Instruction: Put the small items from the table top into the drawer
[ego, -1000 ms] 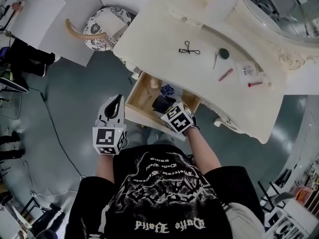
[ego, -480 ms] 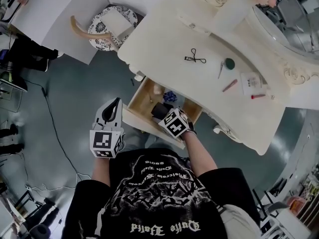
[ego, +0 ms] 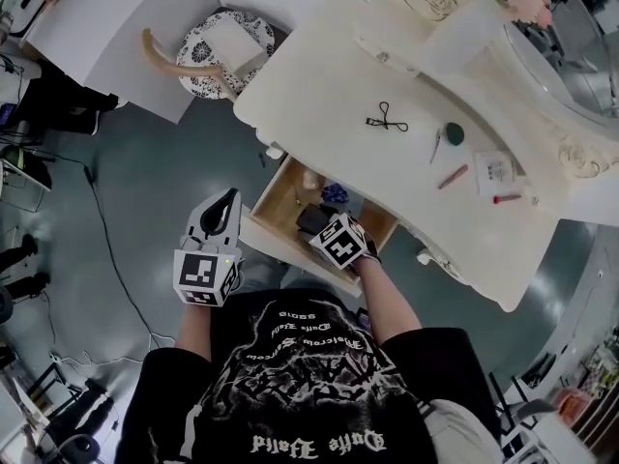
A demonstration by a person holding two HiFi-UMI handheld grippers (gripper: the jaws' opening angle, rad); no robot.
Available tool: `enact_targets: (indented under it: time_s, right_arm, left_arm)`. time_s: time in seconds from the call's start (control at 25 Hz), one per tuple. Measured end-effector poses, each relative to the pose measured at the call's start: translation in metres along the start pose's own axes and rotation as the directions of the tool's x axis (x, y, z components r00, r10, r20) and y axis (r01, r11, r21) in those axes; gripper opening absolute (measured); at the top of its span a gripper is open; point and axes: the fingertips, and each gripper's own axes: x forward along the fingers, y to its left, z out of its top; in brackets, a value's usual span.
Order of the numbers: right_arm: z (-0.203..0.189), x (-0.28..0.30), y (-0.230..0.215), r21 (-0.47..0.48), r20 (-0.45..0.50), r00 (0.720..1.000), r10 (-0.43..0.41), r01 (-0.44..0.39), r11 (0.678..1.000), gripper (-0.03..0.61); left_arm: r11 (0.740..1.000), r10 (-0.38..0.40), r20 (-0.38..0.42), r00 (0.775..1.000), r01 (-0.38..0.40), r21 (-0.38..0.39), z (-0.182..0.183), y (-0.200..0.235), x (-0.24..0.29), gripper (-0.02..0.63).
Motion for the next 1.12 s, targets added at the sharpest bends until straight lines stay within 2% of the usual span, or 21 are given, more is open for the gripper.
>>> enact_targets:
  time_s: [0.52,0.96,1.12]
  right_arm:
    - [-0.015,0.015,0.006,-0.013,-0.063,0.998,0.025,-0.026,1.0,0.331]
    - [-0.018,0.023,0.002,0.022,-0.059,0.998,0.031,-0.03,0.999,0.333]
    - [-0.02,0.024,0.002,-0.02,-0.071,0.997,0.022,-0.024,1.0,0.333]
  left_arm:
    - [0.998,-0.031,-0.003,1.0,0.031,-0.056,0.001,0.009,0.011,0.018]
    - [0.999,-0.034,-0.035,0.999,0.033,-0.024,-0.004,0.017,0.012,0.018]
    - [0.999,-0.045,-0.045,0.998,0.044,-0.024,-0.007,0.014,0.014,0.018]
